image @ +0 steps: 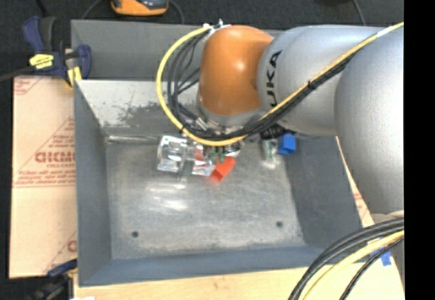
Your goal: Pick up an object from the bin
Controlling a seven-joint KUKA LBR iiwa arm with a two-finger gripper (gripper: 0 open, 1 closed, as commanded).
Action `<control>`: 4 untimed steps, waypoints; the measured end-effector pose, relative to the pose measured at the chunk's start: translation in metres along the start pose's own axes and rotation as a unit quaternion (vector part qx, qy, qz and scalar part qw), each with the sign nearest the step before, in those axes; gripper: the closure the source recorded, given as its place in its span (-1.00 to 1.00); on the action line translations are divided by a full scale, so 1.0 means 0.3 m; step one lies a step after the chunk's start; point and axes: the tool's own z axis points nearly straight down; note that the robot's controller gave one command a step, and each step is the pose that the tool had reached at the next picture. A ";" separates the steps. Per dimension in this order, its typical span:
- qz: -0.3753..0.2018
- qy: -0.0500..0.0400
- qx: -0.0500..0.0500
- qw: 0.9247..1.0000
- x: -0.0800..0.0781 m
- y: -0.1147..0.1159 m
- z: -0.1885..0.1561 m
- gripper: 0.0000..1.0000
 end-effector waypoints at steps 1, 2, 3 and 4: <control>0.000 0.001 0.000 1.000 0.000 0.000 0.009 -1.00; 0.104 0.006 -0.001 0.995 -0.092 -0.040 0.245 -1.00; -0.011 -0.003 -0.004 1.000 -0.156 -0.114 0.283 -1.00; -0.010 0.003 -0.002 1.000 -0.151 -0.117 0.284 1.00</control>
Offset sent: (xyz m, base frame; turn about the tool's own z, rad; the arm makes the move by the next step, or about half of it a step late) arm 0.0000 0.0000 0.0000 0.0000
